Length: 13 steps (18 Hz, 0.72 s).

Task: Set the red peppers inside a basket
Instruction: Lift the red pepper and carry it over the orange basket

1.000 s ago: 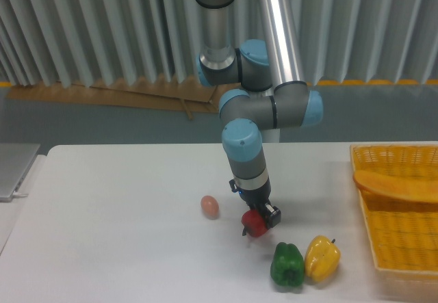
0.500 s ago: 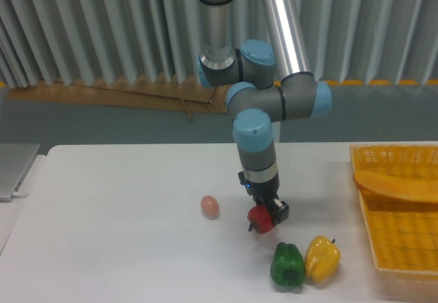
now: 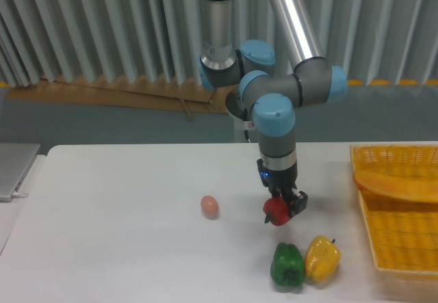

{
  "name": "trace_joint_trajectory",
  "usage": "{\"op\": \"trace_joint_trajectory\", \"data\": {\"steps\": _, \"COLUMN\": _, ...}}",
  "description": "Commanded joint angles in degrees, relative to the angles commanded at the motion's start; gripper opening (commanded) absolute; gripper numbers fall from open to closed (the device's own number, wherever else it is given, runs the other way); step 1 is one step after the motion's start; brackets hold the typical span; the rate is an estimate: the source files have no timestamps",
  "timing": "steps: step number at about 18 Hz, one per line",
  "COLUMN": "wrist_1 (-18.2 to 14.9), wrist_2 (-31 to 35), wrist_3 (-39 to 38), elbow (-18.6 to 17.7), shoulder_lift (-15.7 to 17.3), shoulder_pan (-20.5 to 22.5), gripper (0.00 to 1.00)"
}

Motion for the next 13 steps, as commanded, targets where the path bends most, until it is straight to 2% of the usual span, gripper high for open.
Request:
{"op": "trace_joint_trajectory", "data": {"steps": 4, "wrist_1": -3.0, "wrist_2": 0.0, "wrist_3": 7.3, "elbow": 0.6, "shoulder_lift": 1.4, "shoulder_pan": 4.1, "gripper": 0.37}}
{"op": "trace_joint_trajectory", "data": {"steps": 13, "wrist_1": -7.5, "wrist_2": -2.4, "wrist_3": 19.2, "elbow": 2.2, "shoulder_lift": 3.3, "shoulder_pan": 9.8, "gripper": 0.36}}
